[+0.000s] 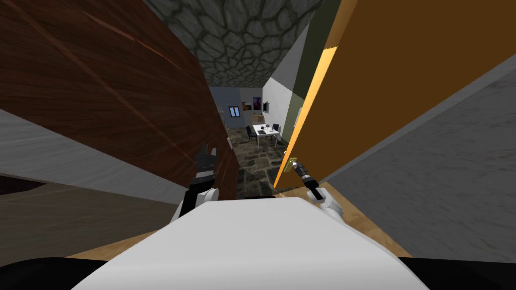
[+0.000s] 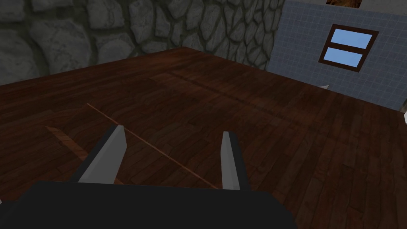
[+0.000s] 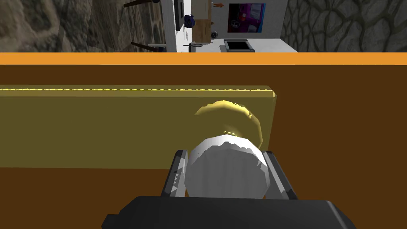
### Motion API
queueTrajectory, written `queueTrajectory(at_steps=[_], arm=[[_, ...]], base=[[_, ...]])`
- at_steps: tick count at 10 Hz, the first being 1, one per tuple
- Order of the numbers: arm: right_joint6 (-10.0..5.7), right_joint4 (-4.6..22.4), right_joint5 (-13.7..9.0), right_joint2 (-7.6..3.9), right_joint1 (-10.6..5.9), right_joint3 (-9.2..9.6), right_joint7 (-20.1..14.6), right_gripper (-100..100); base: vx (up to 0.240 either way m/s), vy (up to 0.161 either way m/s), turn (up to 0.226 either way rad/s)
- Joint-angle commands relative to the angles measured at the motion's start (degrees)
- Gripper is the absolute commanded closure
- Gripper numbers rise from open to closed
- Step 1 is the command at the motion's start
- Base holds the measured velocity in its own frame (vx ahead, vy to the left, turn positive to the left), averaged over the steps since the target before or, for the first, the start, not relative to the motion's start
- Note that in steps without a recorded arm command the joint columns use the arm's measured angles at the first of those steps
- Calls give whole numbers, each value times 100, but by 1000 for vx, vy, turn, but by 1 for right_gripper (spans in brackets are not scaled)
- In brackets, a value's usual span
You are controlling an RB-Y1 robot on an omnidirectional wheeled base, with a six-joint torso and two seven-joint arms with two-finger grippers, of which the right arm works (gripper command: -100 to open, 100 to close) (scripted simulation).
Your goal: Push the door open
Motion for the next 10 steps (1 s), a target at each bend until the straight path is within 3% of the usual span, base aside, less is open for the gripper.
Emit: queueTrajectory(at_steps=[1,2,8,10], arm=[[121,14,-91,20,-109,-91,162,100],[259,62,-167,96,-228,-105,324,100],[697,215,-409,337,-608,-148,842,100],[919,292,-532,459,-800,-170,1104,100]], base=[[104,31,-25],[124,28,-55],[108,16,-53],[133,12,-84]])
